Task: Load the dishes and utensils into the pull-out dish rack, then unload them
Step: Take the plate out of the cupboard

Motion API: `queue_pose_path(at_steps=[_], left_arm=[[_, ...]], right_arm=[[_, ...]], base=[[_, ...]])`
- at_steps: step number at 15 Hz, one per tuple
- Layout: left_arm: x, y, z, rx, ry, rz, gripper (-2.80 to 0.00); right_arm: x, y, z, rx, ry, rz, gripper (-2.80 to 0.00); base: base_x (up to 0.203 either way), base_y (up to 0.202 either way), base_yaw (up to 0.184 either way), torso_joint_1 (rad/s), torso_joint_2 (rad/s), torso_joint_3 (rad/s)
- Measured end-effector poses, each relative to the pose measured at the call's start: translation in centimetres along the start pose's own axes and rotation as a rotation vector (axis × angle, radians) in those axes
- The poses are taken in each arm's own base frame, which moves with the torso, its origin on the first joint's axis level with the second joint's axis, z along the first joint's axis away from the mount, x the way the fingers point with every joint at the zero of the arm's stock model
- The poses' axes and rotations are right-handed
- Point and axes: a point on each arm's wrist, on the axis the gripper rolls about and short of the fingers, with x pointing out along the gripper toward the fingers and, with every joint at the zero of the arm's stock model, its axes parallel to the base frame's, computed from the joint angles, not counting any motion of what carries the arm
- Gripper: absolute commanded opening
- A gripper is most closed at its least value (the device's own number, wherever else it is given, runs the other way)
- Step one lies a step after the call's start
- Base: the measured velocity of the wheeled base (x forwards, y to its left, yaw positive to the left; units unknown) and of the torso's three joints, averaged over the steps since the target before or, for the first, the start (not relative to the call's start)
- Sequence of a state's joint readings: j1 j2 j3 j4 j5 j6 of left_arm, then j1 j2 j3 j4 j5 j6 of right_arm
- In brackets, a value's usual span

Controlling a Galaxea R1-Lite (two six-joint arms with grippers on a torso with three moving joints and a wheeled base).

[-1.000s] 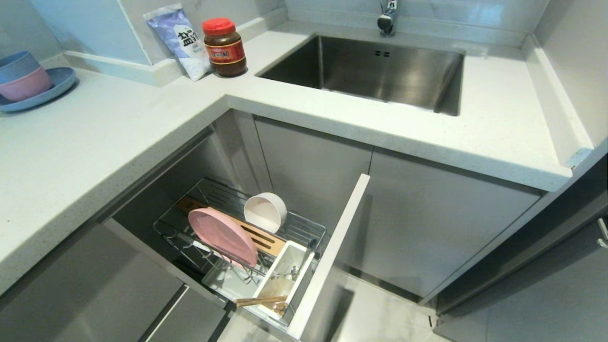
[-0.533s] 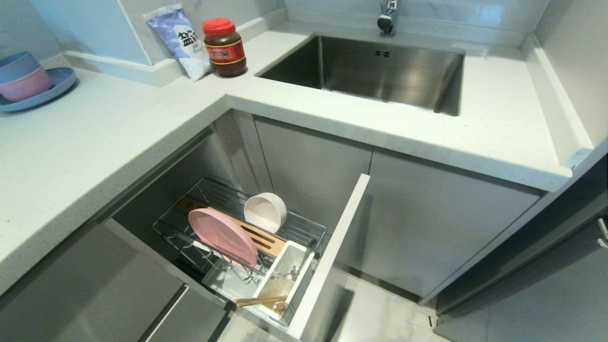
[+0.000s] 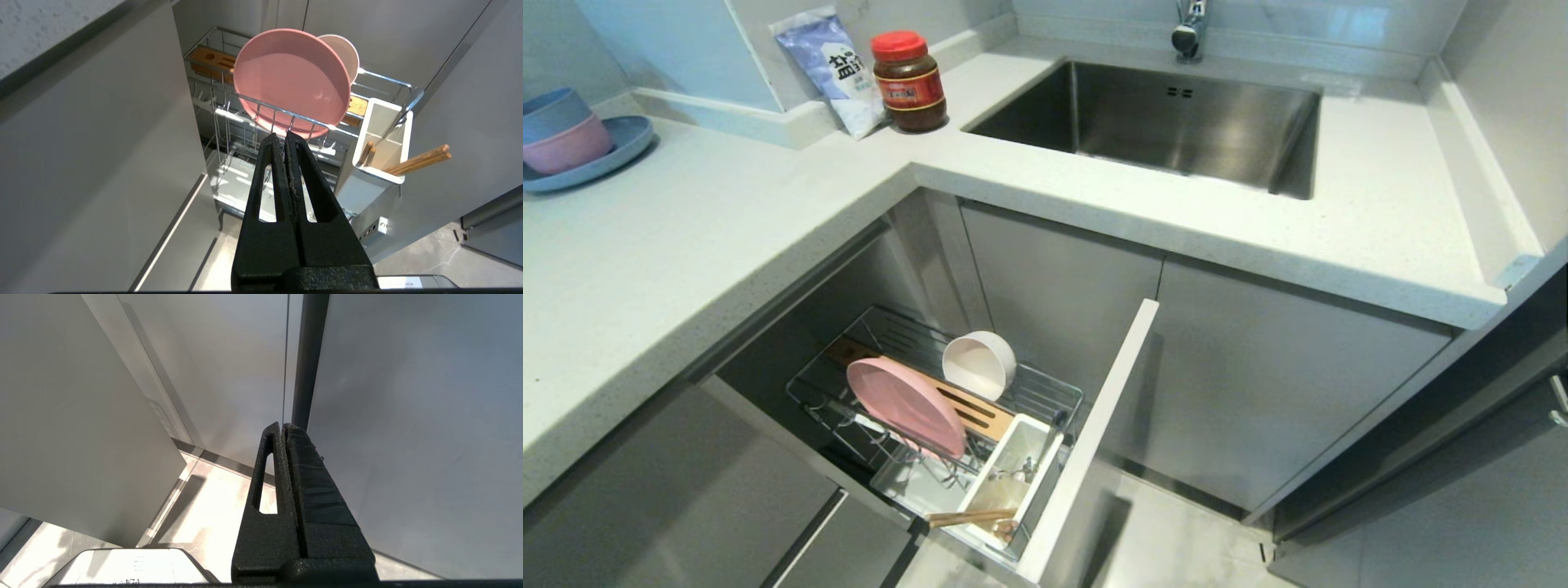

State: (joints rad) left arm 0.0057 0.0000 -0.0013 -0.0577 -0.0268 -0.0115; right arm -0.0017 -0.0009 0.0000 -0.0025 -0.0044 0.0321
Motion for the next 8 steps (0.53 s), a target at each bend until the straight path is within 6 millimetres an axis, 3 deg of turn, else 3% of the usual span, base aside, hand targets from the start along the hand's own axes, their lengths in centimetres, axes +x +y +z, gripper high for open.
queue_pose_path(at_steps=[2, 8], left_arm=[[-0.4, -0.1, 1.7, 0.003, -0.063, -0.015, -2.8], [-3.9, -0.6, 10.5, 0.124, -0.357, -0.159, -2.8]], right_arm=[[0.0, 0.0, 0.0, 0.0, 0.0, 0.0, -2.8], [0.0, 0.0, 0.0, 0.0, 0.0, 0.0, -2.8]], base=[[0.0, 0.0, 0.0, 0.0, 0.0, 0.0], [0.0, 0.0, 0.0, 0.0, 0.0, 0.0]])
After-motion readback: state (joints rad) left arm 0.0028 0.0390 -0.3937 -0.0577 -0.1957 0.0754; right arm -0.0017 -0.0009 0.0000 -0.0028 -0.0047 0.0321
